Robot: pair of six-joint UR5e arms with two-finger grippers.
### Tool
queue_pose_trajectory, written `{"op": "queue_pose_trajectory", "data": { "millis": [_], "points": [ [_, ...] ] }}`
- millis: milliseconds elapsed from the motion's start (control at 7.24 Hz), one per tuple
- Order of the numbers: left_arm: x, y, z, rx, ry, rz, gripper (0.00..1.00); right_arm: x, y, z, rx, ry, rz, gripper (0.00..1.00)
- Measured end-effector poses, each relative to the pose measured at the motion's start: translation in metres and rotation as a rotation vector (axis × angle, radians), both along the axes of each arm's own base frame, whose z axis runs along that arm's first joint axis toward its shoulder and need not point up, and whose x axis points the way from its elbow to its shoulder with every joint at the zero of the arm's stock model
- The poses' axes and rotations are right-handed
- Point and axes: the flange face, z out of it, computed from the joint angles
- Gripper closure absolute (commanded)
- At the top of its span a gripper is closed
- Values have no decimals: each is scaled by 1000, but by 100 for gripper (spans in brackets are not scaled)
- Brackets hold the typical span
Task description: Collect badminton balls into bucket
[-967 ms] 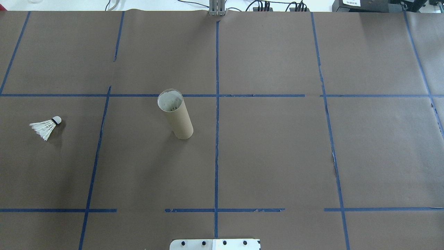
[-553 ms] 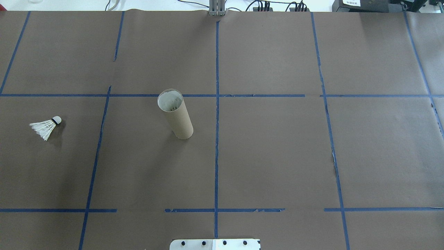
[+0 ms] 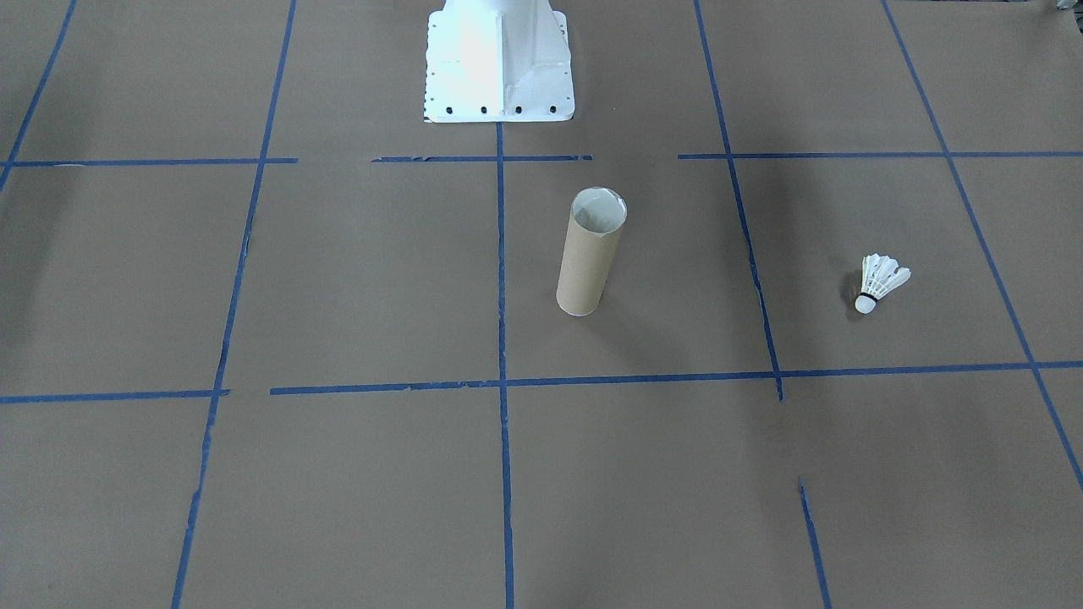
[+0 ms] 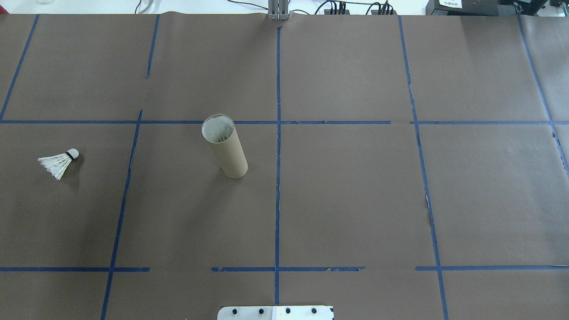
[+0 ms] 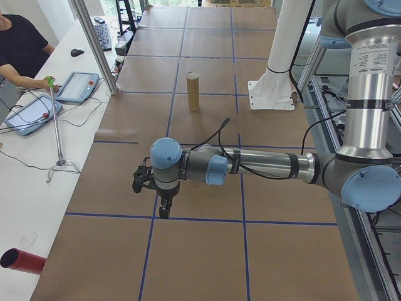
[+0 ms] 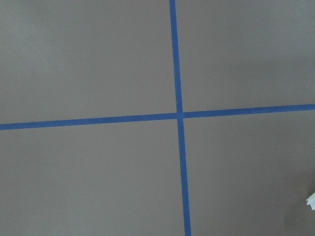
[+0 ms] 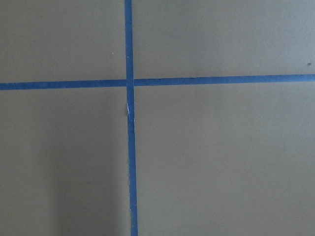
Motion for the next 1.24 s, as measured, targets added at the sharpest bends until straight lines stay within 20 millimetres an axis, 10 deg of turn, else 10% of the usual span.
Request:
{"op": "queue_pose_trajectory", "data": {
  "millis": [415,829,1244],
  "points": [
    [21,-12,-27,120,52,26,0,0,0,0,0,0,0,0],
    [130,-21,-65,81,193,-110,0,0,0,0,1,0,-1,0],
    [209,8,-47,-23,339,-353,0,0,0,0,0,0,-1,0]
  ]
}}
